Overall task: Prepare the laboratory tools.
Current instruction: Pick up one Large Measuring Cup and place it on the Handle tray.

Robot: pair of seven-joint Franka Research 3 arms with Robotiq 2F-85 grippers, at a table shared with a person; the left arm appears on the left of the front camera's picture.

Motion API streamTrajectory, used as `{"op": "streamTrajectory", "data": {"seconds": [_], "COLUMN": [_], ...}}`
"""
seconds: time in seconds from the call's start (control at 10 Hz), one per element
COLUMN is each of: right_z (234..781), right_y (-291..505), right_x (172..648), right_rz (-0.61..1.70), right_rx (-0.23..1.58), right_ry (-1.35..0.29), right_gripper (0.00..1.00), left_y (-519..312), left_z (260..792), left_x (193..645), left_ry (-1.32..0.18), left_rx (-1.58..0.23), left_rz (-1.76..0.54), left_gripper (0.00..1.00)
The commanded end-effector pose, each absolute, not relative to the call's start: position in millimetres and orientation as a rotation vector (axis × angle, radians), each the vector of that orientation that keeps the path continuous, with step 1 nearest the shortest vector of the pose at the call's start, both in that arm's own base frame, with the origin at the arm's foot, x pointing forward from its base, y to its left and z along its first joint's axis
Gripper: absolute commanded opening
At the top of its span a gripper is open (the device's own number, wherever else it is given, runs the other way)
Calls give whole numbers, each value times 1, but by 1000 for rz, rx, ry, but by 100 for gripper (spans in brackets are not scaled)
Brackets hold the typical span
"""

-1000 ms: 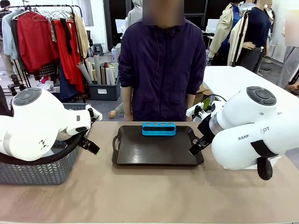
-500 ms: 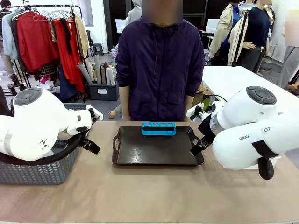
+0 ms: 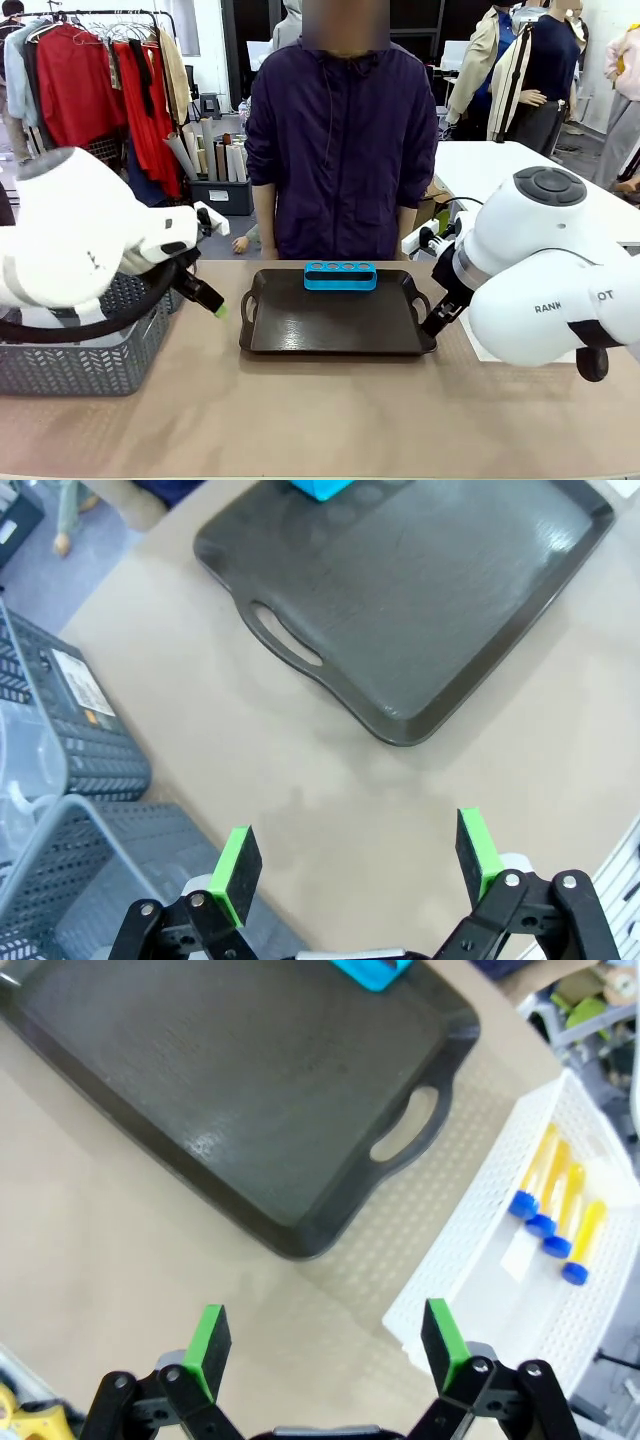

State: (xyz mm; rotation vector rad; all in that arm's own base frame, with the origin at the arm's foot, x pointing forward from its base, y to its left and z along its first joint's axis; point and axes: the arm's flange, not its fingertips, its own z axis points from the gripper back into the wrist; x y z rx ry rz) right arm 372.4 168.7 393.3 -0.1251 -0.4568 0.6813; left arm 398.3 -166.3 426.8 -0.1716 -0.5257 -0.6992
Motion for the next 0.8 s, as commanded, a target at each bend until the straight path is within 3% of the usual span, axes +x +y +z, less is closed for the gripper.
{"op": "streamTrajectory", "data": {"seconds": [0.0, 0.7], "right_z": [397, 396], "right_y": [180, 176], "right_x": [352, 365], "right_rz": [639, 671], "right_rx": [-134, -131], "right_ry": [-428, -441], "right_gripper": [100, 100], "left_y": [-148, -158], "left_z": [445, 441], "left_x": [407, 402], "left_ry": [-537, -534], "left_rx": [-169, -172], "left_rz": [-716, -702], "left_gripper": [100, 100]}}
